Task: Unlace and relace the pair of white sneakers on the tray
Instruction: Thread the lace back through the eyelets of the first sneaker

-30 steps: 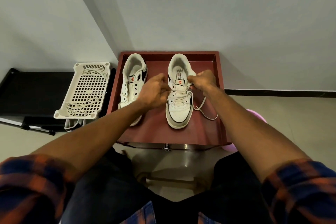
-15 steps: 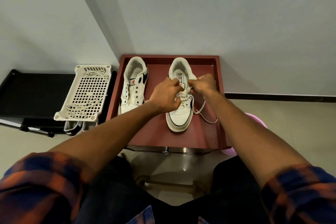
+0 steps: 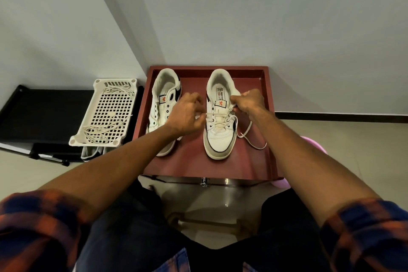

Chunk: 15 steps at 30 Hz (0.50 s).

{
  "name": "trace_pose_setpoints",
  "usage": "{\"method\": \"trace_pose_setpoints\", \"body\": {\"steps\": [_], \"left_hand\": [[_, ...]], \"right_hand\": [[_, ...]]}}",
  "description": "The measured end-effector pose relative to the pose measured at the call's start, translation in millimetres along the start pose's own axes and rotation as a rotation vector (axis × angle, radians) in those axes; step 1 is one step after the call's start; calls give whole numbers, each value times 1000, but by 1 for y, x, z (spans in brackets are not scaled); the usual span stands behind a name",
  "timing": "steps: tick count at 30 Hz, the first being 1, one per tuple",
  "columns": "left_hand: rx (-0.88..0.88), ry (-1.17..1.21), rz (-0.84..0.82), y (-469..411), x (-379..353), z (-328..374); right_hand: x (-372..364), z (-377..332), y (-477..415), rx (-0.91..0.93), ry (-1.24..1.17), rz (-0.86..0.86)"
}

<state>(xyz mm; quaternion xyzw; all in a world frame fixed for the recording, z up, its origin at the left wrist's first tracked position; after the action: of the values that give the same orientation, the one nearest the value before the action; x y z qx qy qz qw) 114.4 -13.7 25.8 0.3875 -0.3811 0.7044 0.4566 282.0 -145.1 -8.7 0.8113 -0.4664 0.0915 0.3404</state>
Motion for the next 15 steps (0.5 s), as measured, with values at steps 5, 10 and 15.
{"method": "trace_pose_setpoints", "body": {"steps": [5,10,15], "left_hand": [[134,-62,18,17,10,-28],[149,-77,67,9,3,-3],[33,-117,-12,-17,-14,33]], "right_hand": [[-3,1,1,-48,-65,-18],[-3,4,1,-84,-84,-26],[-5,4,0,-79,-85,-27]]}}
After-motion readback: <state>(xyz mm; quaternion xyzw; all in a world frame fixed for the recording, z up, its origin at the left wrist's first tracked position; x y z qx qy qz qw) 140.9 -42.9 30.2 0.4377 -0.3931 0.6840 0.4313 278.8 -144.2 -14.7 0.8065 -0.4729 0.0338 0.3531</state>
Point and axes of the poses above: each hand's wrist, its own y-axis away from the middle knuckle, its own x-axis out of the back of the hand, z = x × y, the point moved 7 cm from there along -y, towards the middle knuckle, and after that the axes turned 3 degrees about y, right-handed, at the moved point
